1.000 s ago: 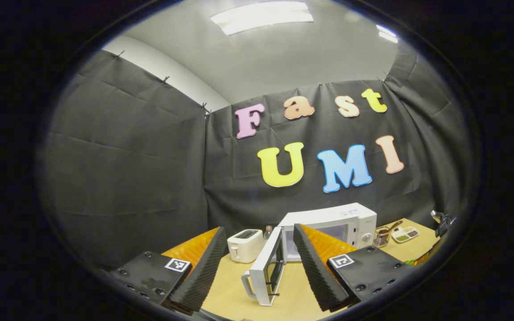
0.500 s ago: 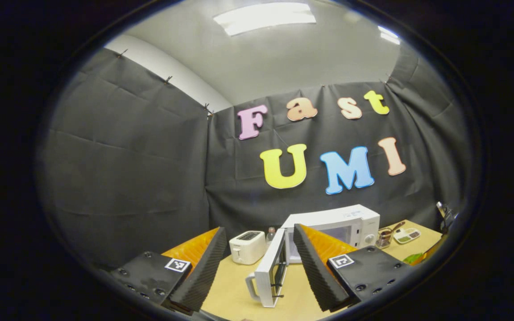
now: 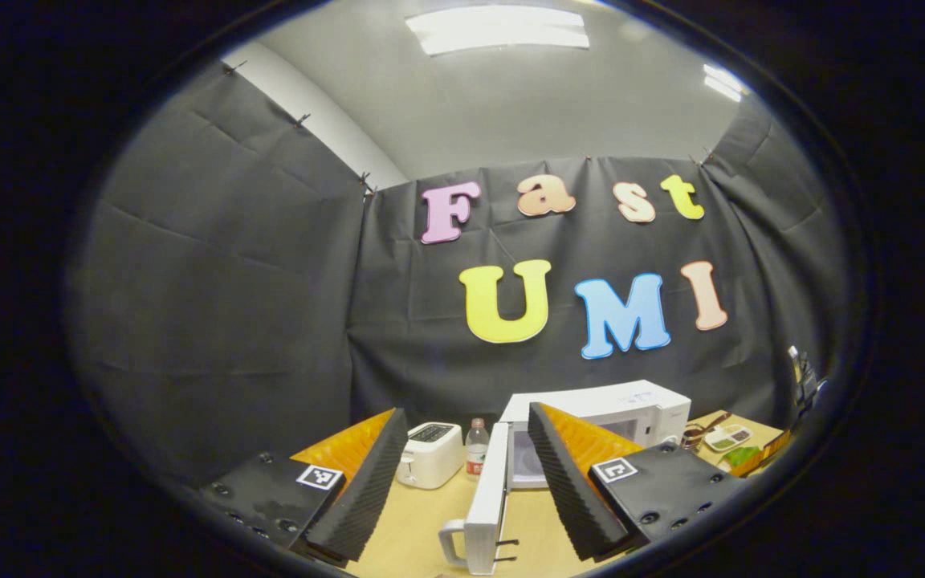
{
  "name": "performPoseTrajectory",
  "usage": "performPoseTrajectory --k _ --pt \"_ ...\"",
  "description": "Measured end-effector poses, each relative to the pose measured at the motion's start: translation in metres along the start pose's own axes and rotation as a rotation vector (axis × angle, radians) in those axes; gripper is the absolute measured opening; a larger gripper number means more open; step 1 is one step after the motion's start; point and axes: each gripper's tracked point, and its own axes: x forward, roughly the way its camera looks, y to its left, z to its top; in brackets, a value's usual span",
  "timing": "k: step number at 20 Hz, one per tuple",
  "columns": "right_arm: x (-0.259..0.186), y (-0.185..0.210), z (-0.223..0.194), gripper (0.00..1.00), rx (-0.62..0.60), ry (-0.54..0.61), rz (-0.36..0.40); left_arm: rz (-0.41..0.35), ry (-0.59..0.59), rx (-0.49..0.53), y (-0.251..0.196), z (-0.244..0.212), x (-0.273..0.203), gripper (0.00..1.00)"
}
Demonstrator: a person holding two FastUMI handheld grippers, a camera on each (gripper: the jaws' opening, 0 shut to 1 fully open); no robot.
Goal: Open the microwave oven with the left hand, put the food in, and close the microwave oven.
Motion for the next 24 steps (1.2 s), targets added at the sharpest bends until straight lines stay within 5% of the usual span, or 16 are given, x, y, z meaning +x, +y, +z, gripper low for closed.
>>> performPoseTrajectory --k 14,24 --pt "0.125 0.079 0.092 0.39 0.059 -0.308 0.039 -0.007 0.043 0.025 0.105 -0.031 0.068 1.00" --pt "0.214 0.074 0.128 0.39 0.075 -0.432 -0.038 0.016 0.092 0.051 0.161 -0.056 0.097 0.97"
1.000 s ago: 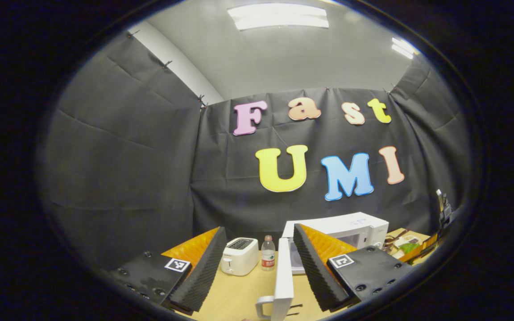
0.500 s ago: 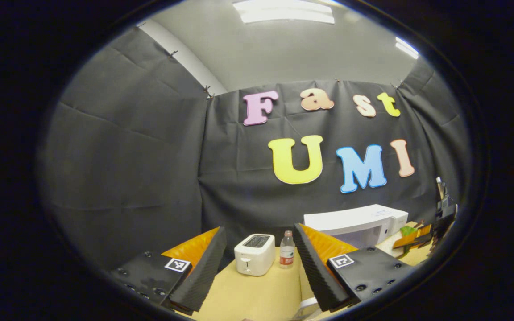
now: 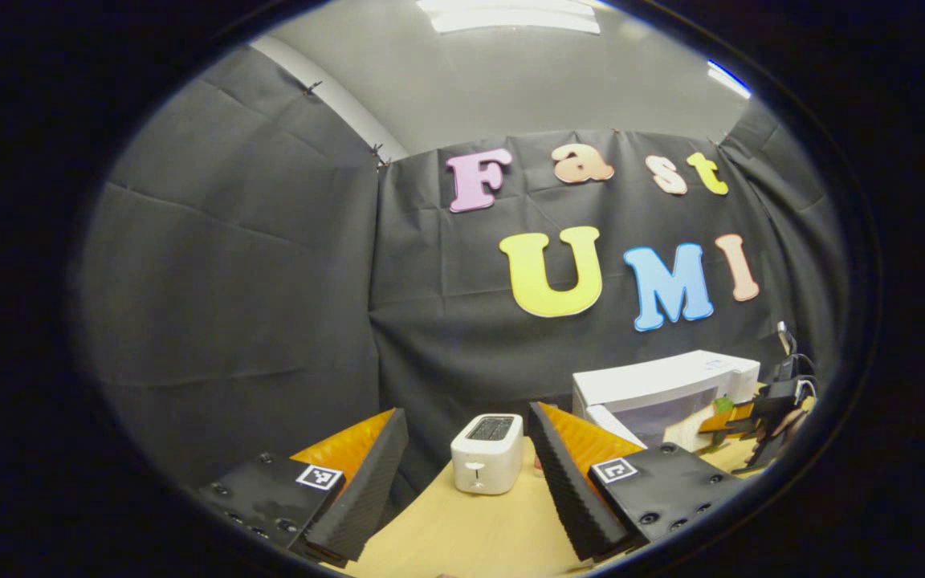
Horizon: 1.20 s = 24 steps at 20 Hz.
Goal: Open the microwave oven with the left hand, put the food in, and close the microwave oven.
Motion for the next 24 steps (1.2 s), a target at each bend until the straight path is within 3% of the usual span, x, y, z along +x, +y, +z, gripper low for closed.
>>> performPoseTrajectory --k 5,8,9,12,16,17,18,20,22,24 --pt "0.046 0.001 0.001 0.39 0.033 -0.081 -0.005 0.021 0.042 0.047 0.015 -0.013 0.002 1.00" --pt "0.070 0.001 0.001 0.39 0.080 -0.104 -0.007 0.034 0.073 0.056 0.023 -0.020 0.002 0.93" --pt "0.078 -0.001 0.002 0.39 0.079 -0.111 -0.014 0.038 0.083 0.057 0.024 -0.023 0.002 0.97" --pt "0.096 -0.005 0.007 0.41 0.074 -0.134 -0.031 0.044 0.109 0.072 0.029 -0.028 -0.001 0.94" --pt "0.115 -0.009 0.012 0.41 0.127 -0.163 -0.049 0.051 0.127 0.111 0.036 -0.036 -0.011 1.00" --pt "0.119 -0.011 0.014 0.41 0.127 -0.171 -0.060 0.054 0.134 0.112 0.037 -0.039 -0.011 1.00" --pt "0.123 -0.013 0.015 0.41 0.116 -0.175 -0.073 0.053 0.143 0.110 0.037 -0.042 -0.014 0.93" --pt "0.129 -0.022 0.017 0.41 0.084 -0.186 -0.118 0.053 0.145 0.115 0.040 -0.043 -0.013 1.00" --pt "0.131 -0.029 0.021 0.44 0.035 -0.201 -0.169 0.066 0.136 0.128 0.046 -0.040 -0.015 1.00" --pt "0.132 -0.039 0.023 0.54 -0.038 -0.193 -0.223 0.074 0.142 0.131 0.049 -0.043 -0.018 1.00"
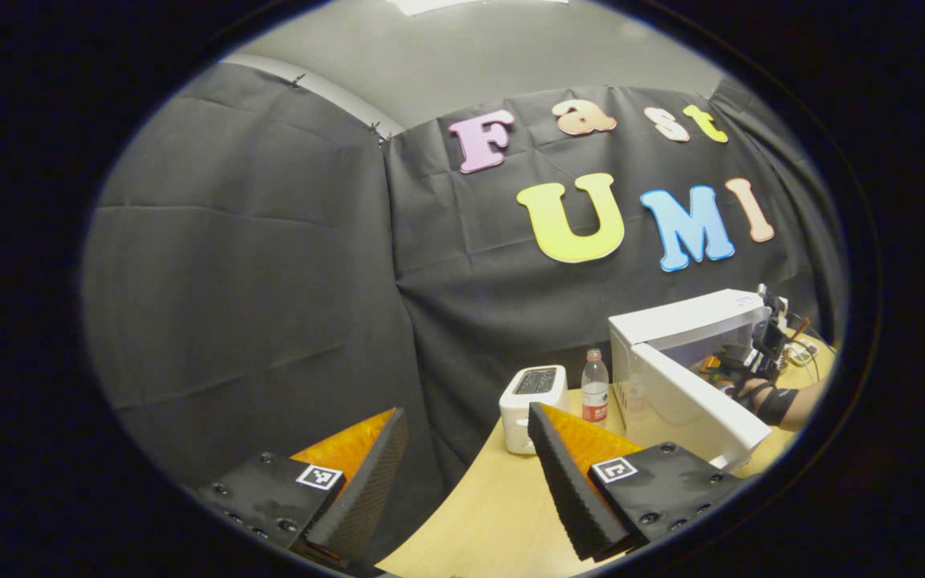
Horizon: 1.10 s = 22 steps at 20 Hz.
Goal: Open the microwave oven with the left hand, put the food in, and close the microwave oven.
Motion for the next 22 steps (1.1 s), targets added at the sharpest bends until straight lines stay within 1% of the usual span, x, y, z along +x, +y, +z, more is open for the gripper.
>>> performPoseTrajectory --k 1,2,3,4,5,6,7,9,12,15,17,18,19,22 --pt "0.003 -0.003 0.001 0.69 -0.057 0.003 -0.025 0.002 0.003 0.001 0.001 -0.002 -0.001 1.00" --pt "0.004 -0.007 0.001 0.66 -0.119 0.005 -0.048 0.004 0.006 0.002 0.002 -0.004 0.000 1.00" --pt "0.004 -0.008 0.001 0.73 -0.175 0.005 -0.066 0.008 0.007 0.001 0.003 -0.005 0.000 1.00" --pt "0.003 -0.011 0.004 0.77 -0.222 -0.007 -0.085 0.011 0.007 -0.004 0.004 -0.005 0.000 1.00" --pt "0.003 -0.015 0.007 0.86 -0.269 -0.018 -0.113 0.010 0.008 -0.013 0.004 -0.005 0.000 1.00" --pt "0.003 -0.020 0.008 0.93 -0.307 -0.016 -0.134 0.011 0.008 -0.018 0.004 -0.006 -0.002 1.00" --pt "0.000 -0.024 0.007 0.97 -0.345 -0.013 -0.151 0.013 0.008 -0.016 0.003 -0.006 -0.001 1.00" --pt "-0.008 -0.029 0.016 0.98 -0.423 -0.041 -0.168 0.006 0.004 -0.008 -0.001 -0.006 -0.001 1.00" --pt "-0.028 -0.018 0.032 0.98 -0.505 -0.098 -0.132 -0.018 0.003 -0.018 -0.015 -0.010 0.000 1.00" --pt "-0.057 -0.011 0.048 0.98 -0.579 -0.134 -0.094 -0.035 -0.018 -0.049 -0.030 -0.009 -0.001 0.97" --pt "-0.084 0.000 0.061 0.98 -0.633 -0.163 -0.051 -0.051 -0.012 -0.082 -0.043 -0.017 -0.002 0.97" --pt "-0.100 0.003 0.069 0.98 -0.656 -0.179 -0.035 -0.054 -0.011 -0.095 -0.049 -0.021 -0.001 1.00" --pt "-0.116 0.005 0.077 0.98 -0.674 -0.198 -0.021 -0.054 -0.011 -0.106 -0.053 -0.023 -0.001 1.00" --pt "-0.166 0.010 0.093 0.98 -0.697 -0.233 0.040 -0.056 -0.006 -0.121 -0.064 -0.035 0.001 1.00"
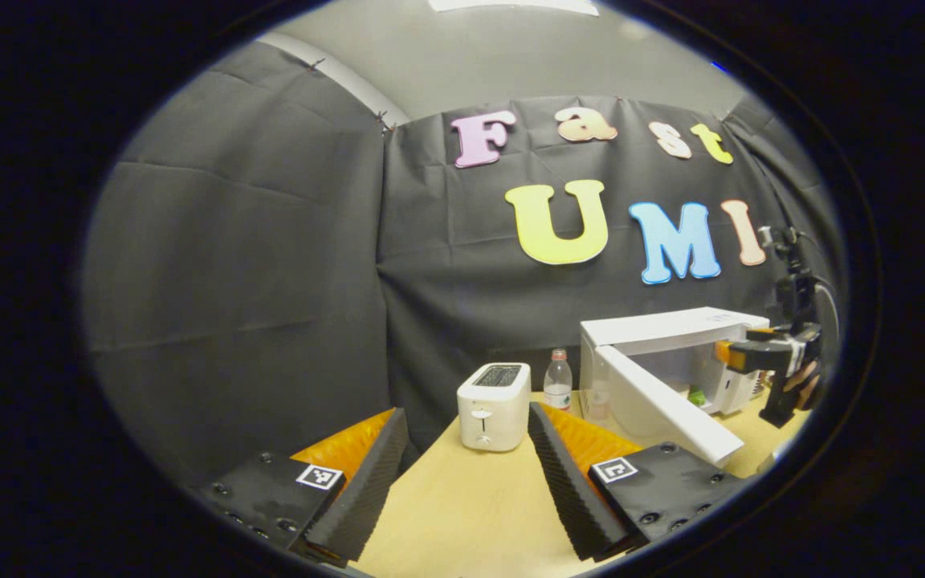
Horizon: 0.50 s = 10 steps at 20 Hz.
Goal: Open the microwave oven with the left hand, put the food in, and close the microwave oven.
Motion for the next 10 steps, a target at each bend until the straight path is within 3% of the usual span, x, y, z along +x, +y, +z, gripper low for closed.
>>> performPoseTrajectory --k 3,10 --pt "-0.039 -0.012 0.021 0.98 -0.018 -0.039 0.036 0.000 0.011 -0.011 -0.007 -0.006 0.002 0.93" --pt "-0.096 -0.044 0.053 0.98 -0.010 -0.101 0.047 -0.008 0.057 -0.010 -0.026 -0.037 -0.002 0.97"
